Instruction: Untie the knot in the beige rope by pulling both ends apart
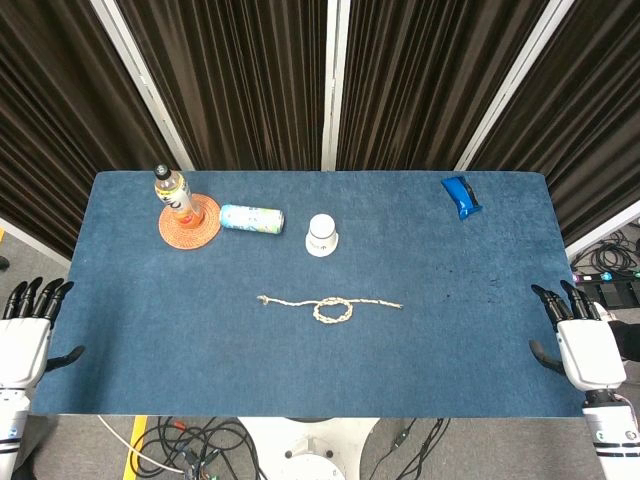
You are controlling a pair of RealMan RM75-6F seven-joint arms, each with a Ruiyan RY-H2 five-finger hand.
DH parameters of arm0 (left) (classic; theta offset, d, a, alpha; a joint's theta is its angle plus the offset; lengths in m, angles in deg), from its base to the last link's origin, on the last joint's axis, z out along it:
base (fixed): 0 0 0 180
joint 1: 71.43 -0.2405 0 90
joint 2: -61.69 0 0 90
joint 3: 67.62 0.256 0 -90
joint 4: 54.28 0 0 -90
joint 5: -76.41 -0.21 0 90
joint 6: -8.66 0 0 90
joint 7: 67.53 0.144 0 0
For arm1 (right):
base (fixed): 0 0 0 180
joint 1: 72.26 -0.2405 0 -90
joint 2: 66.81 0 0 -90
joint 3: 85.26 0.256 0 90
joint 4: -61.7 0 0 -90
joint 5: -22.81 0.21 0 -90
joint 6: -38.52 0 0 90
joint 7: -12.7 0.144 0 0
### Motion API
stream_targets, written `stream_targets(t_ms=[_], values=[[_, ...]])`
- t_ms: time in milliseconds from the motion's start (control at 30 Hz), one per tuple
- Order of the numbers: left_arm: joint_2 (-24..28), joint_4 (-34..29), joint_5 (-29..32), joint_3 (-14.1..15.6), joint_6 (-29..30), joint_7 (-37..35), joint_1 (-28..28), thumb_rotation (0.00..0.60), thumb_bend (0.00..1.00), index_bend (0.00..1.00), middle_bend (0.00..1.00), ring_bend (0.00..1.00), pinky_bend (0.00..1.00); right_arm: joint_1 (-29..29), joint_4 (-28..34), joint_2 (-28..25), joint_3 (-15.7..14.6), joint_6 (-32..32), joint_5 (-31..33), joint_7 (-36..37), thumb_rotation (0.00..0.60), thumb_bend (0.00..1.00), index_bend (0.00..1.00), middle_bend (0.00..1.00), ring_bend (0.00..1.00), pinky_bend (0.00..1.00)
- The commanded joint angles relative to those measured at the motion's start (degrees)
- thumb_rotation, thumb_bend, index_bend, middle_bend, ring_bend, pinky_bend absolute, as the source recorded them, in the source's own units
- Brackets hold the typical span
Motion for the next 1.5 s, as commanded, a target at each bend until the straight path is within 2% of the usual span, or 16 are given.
stream_targets(t_ms=[33, 333, 500, 600, 767, 1000, 1200, 1500], values=[[-0.1, 0.2, 0.0, 0.0, 0.1, -0.2, -0.1, 0.600, 0.00, 0.13, 0.10, 0.01, 0.02, 0.0, 0.1, 0.0, 0.0, 0.1, -0.2, -0.1, 0.600, 0.23, 0.12, 0.20, 0.00, 0.13], [-0.5, 0.7, -0.4, 0.0, 0.5, -0.5, -0.1, 0.600, 0.00, 0.13, 0.10, 0.01, 0.02, -2.1, 1.2, 0.3, -0.5, -2.5, -2.2, 0.4, 0.600, 0.23, 0.13, 0.22, 0.01, 0.13], [-0.6, 1.4, -0.8, -0.1, 0.2, -1.0, 0.2, 0.600, 0.00, 0.13, 0.10, 0.01, 0.02, -8.4, 2.1, 2.2, 0.3, -10.9, -3.4, -0.7, 0.600, 0.23, 0.19, 0.25, 0.02, 0.13], [-0.6, 1.7, -0.9, -0.3, 0.4, -1.5, 0.3, 0.600, 0.00, 0.13, 0.10, 0.01, 0.02, -13.1, 1.5, 4.9, 2.1, -16.7, -2.0, -2.2, 0.600, 0.23, 0.26, 0.27, 0.04, 0.14], [-0.5, 2.5, -0.8, -0.3, 0.3, -2.3, 0.3, 0.600, 0.00, 0.13, 0.10, 0.01, 0.02, -20.6, -3.7, 12.3, 5.9, -24.9, 3.5, -3.8, 0.600, 0.24, 0.35, 0.30, 0.06, 0.16], [-0.9, 3.7, -0.3, -0.4, -0.4, -3.5, 0.5, 0.600, 0.00, 0.13, 0.10, 0.01, 0.02, -27.3, -12.2, 22.7, 8.5, -29.5, 9.0, -8.3, 0.600, 0.27, 0.44, 0.32, 0.08, 0.17], [-1.1, 4.7, 0.0, -0.3, -1.2, -4.4, 0.7, 0.600, 0.00, 0.13, 0.10, 0.00, 0.02, -30.8, -17.7, 29.0, 8.7, -31.0, 12.1, -12.6, 0.600, 0.28, 0.45, 0.32, 0.08, 0.17], [-1.6, 5.8, 0.3, -0.2, -1.6, -5.7, 0.7, 0.600, 0.00, 0.13, 0.10, 0.01, 0.02, -32.9, -23.7, 35.3, 6.8, -30.6, 12.8, -14.8, 0.600, 0.29, 0.45, 0.30, 0.07, 0.08]])
